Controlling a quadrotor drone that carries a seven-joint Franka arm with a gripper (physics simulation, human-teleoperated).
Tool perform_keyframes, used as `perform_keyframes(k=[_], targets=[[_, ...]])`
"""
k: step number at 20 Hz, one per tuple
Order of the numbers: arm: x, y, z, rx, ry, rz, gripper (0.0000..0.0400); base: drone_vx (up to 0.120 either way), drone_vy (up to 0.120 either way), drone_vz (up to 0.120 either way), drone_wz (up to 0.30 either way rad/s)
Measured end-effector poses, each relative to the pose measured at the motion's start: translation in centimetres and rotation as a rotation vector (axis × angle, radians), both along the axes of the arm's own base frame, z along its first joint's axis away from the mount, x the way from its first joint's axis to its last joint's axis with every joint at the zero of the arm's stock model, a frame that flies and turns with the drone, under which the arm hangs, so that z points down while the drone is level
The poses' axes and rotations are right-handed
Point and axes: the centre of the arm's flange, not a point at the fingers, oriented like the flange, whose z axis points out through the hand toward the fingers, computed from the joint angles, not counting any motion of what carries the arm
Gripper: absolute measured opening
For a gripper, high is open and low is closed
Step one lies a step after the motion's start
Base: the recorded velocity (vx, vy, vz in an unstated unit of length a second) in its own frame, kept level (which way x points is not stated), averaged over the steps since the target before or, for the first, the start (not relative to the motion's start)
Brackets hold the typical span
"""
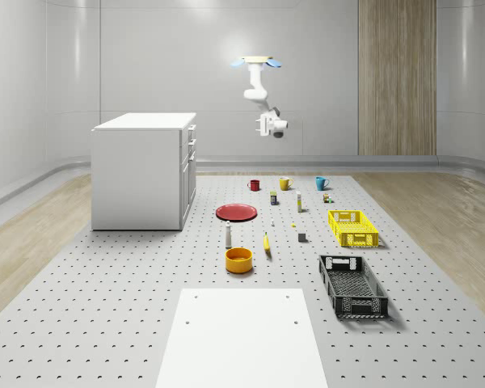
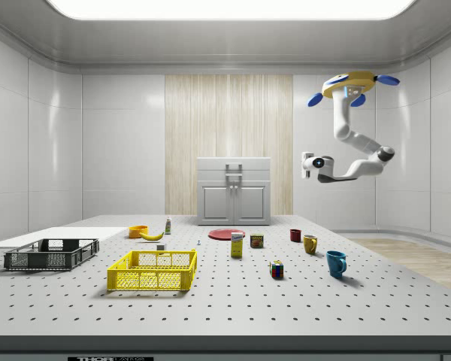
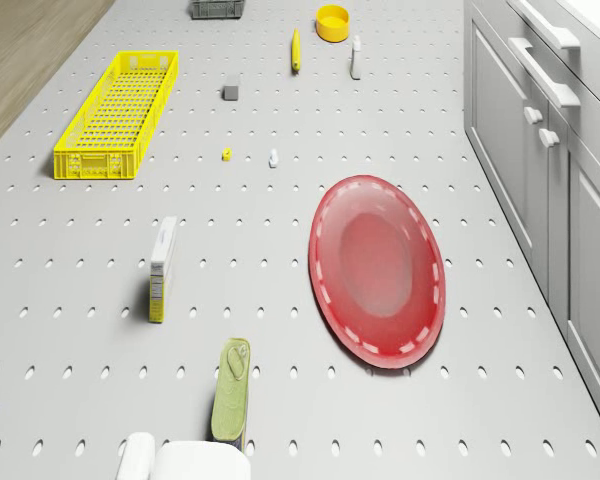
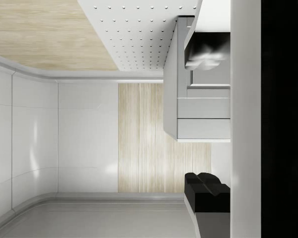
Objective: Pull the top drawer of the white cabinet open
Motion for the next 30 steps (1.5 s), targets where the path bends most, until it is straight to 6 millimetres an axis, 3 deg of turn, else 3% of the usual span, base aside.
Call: perform_keyframes(k=[7, 17, 23, 30], targets=[[0.00, 0.00, 0.00, 0.000, 0.000, 0.000, 0.0305, 0.120, -0.120, 0.057, 0.000], [0.00, 0.00, -0.01, 0.000, 0.000, 0.000, 0.0305, 0.004, 0.000, 0.000, 0.000], [0.00, -0.01, -0.01, 0.000, 0.000, 0.000, 0.0305, -0.080, 0.000, 0.000, 0.000], [0.00, -0.01, -0.01, 0.000, 0.000, 0.000, 0.0305, 0.120, 0.000, 0.000, 0.000]])
